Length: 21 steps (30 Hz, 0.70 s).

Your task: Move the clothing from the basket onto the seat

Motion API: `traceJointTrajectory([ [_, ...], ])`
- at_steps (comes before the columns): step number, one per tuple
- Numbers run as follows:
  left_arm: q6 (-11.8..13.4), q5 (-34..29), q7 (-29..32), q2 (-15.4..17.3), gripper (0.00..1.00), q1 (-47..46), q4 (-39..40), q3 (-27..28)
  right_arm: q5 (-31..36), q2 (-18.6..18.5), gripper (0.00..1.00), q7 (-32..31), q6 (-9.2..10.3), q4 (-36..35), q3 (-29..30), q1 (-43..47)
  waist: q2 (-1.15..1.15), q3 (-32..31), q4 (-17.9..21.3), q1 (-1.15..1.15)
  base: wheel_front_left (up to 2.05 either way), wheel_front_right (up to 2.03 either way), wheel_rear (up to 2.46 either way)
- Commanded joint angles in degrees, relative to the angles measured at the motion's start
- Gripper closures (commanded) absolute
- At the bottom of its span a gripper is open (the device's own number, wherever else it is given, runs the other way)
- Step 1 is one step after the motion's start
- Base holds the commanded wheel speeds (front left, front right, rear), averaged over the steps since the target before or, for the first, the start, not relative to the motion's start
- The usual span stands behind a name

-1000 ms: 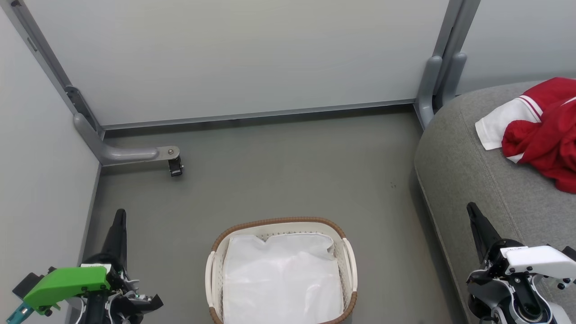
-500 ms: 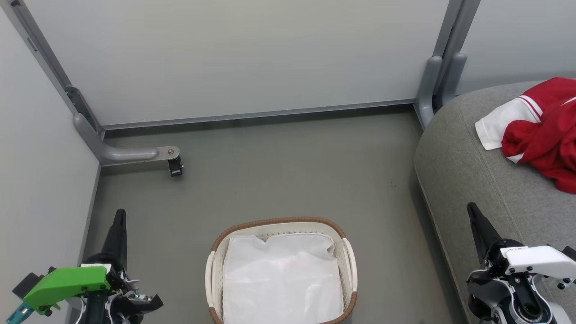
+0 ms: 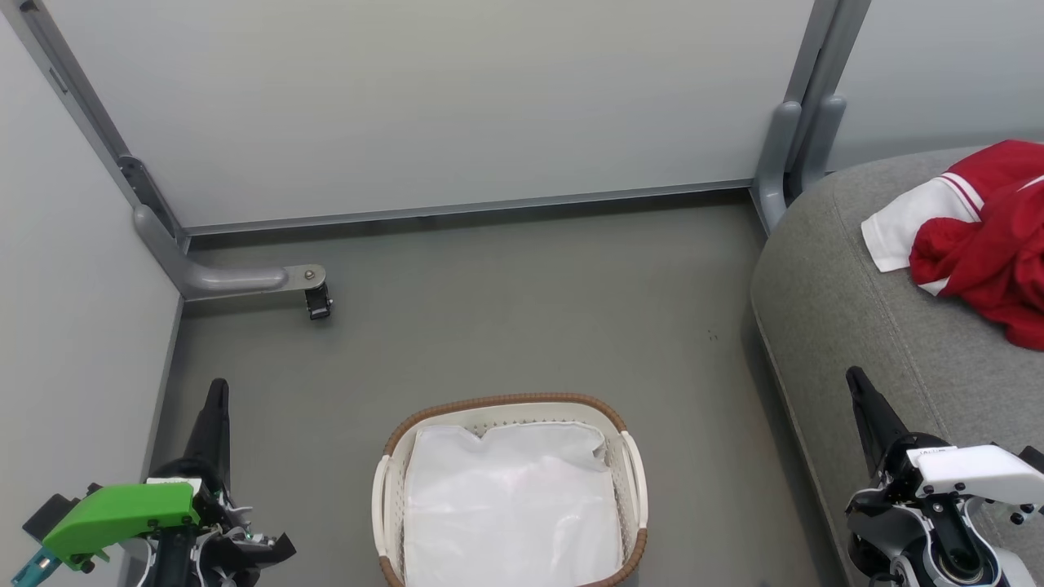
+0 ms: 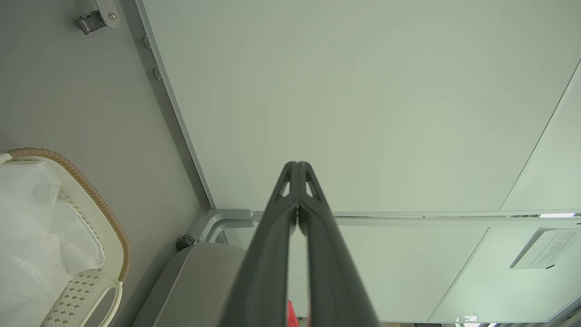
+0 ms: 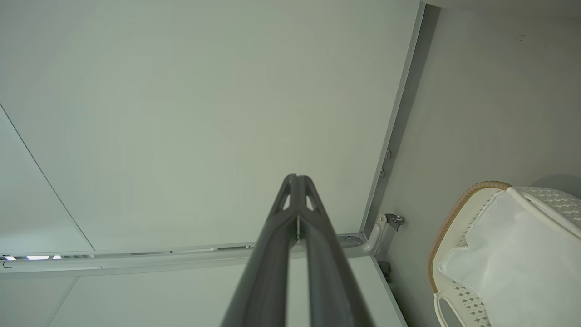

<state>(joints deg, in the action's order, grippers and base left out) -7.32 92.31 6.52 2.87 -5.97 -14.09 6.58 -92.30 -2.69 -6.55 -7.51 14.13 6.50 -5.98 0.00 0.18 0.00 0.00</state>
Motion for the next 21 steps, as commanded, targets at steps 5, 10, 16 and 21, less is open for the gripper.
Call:
traceJointTrajectory([
  [5, -0.35, 0.19, 0.23, -0.01, 1.00, -0.55, 0.12, 0.10, -0.22, -0.36, 1.00, -0.16, 0.04, -0.23, 0.14, -0.46, 0.00, 0.00, 0.00, 0.00, 0.00, 0.00, 0.00],
  [10, -0.35, 0.19, 0.23, -0.01, 1.00, -0.55, 0.12, 0.09, -0.22, -0.36, 1.00, -0.15, 0.04, -0.23, 0.14, -0.45, 0.00, 0.00, 0.00, 0.00, 0.00, 0.00, 0.00],
  [16, -0.35, 0.19, 0.23, -0.01, 1.00, -0.55, 0.12, 0.09, -0.22, -0.36, 1.00, -0.15, 0.04, -0.23, 0.13, -0.45, 0.00, 0.00, 0.00, 0.00, 0.00, 0.00, 0.00],
  [21, -0.35, 0.19, 0.23, -0.01, 1.00, -0.55, 0.12, 0.09, -0.23, -0.36, 1.00, -0.15, 0.04, -0.23, 0.13, -0.45, 0.00, 0.00, 0.00, 0.00, 0.00, 0.00, 0.00],
])
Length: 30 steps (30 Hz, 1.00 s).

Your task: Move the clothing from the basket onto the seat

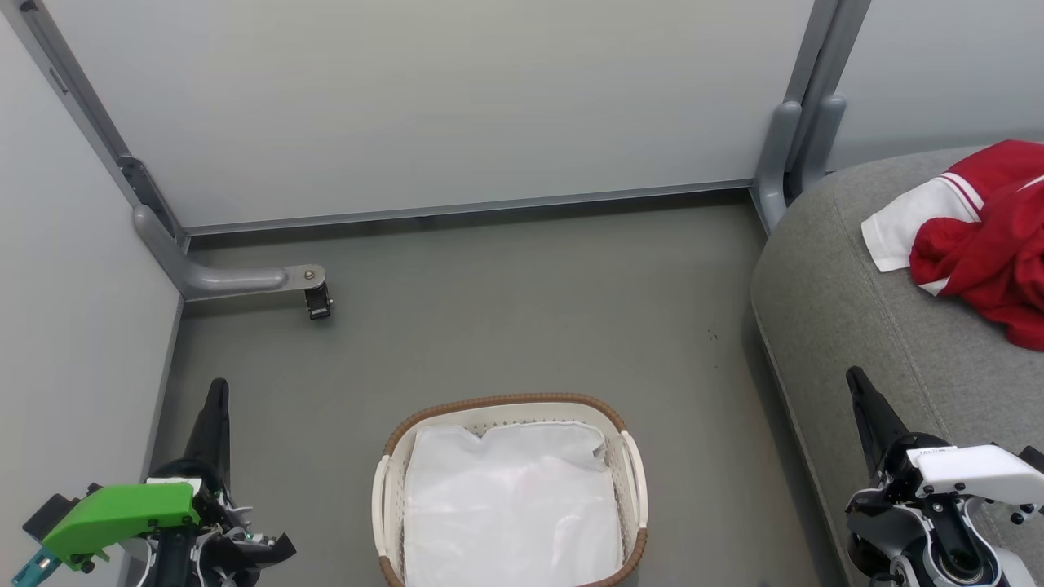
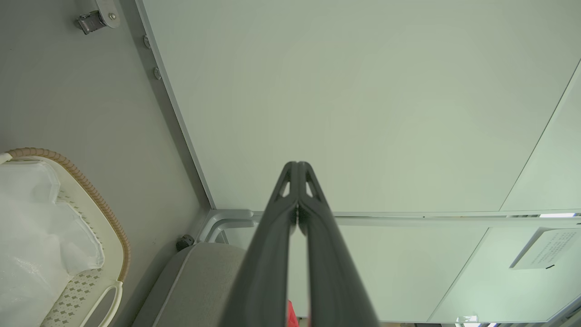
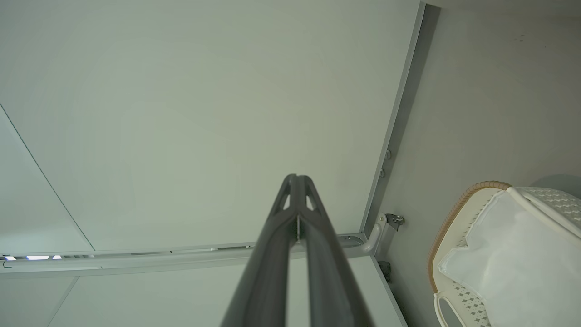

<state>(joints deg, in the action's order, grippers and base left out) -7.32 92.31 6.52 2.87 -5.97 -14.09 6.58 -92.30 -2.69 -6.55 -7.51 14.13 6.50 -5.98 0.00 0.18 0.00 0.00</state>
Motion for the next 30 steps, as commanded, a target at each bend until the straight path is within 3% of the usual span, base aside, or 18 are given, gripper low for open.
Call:
traceJointTrajectory([
  [1, -0.35, 0.19, 0.23, -0.01, 1.00, -0.55, 0.12, 0.09, -0.23, -0.36, 1.00, -0.15, 0.04, -0.23, 0.13, -0.45, 0.00, 0.00, 0.00, 0.00, 0.00, 0.00, 0.00],
  [30, -0.35, 0.20, 0.22, -0.01, 1.00, -0.55, 0.12, 0.08, -0.23, -0.36, 1.00, -0.15, 0.04, -0.23, 0.13, -0.45, 0.00, 0.00, 0.00, 0.00, 0.00, 0.00, 0.00],
])
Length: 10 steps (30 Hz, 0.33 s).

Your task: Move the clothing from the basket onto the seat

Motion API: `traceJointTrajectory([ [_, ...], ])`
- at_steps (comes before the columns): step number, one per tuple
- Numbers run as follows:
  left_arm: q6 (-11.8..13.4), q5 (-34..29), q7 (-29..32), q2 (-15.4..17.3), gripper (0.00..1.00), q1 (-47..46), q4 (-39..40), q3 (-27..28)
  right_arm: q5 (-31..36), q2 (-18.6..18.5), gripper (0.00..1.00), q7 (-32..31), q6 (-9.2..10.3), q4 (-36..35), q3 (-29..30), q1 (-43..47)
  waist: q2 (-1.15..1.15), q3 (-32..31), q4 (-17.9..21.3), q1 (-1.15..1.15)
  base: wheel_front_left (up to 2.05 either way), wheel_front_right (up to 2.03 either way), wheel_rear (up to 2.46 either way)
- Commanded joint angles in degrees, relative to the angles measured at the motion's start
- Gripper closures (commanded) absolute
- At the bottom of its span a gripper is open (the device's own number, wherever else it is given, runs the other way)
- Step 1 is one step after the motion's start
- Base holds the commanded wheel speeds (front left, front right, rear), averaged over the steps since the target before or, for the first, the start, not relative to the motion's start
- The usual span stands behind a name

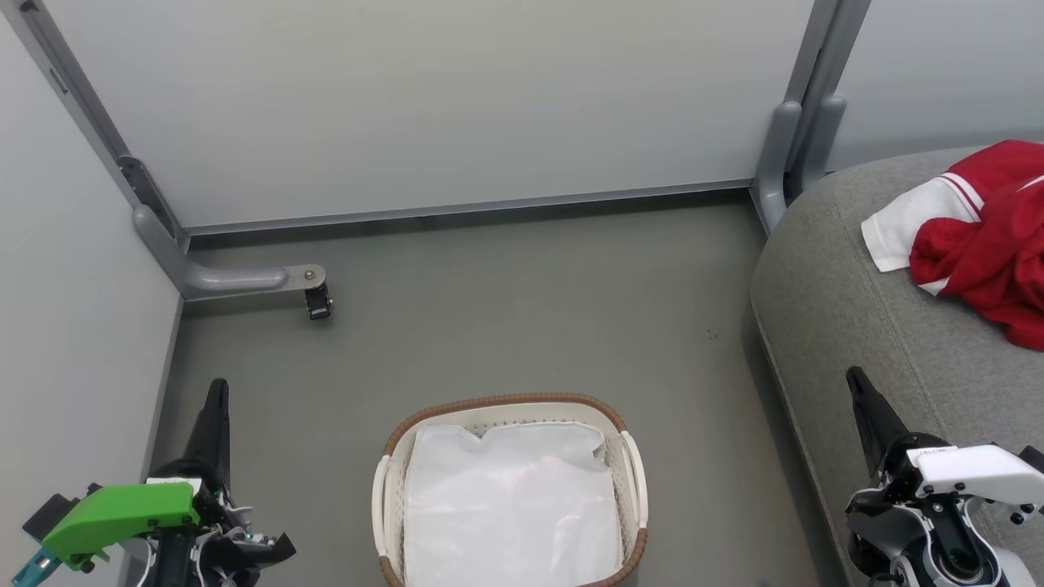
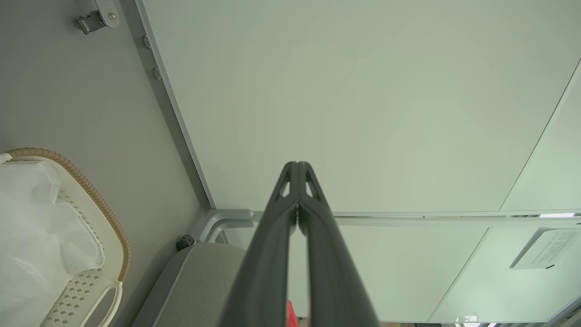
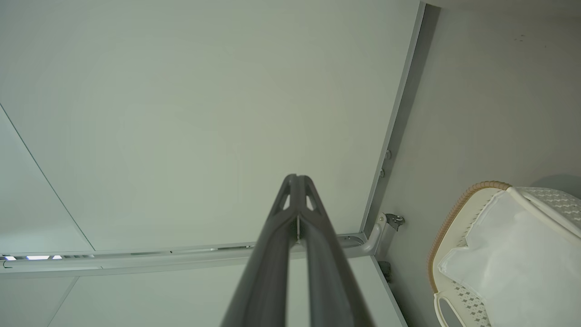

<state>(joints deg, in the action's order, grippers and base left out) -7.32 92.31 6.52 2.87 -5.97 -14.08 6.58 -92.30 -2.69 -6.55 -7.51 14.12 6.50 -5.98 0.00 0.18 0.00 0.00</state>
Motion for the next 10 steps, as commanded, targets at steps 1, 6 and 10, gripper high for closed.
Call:
traceJointTrajectory([
  [1, -0.35, 0.20, 0.22, -0.01, 1.00, -0.55, 0.11, 0.08, -0.23, -0.36, 1.00, -0.15, 0.04, -0.22, 0.13, -0.45, 0.00, 0.00, 0.00, 0.00, 0.00, 0.00, 0.00],
  [6, -0.35, 0.20, 0.22, -0.01, 1.00, -0.55, 0.11, 0.08, -0.23, -0.36, 1.00, -0.15, 0.04, -0.22, 0.13, -0.45, 0.00, 0.00, 0.00, 0.00, 0.00, 0.00, 0.00],
  [10, -0.35, 0.20, 0.22, -0.01, 1.00, -0.55, 0.11, 0.08, -0.23, -0.36, 1.00, -0.15, 0.04, -0.22, 0.13, -0.45, 0.00, 0.00, 0.00, 0.00, 0.00, 0.00, 0.00],
])
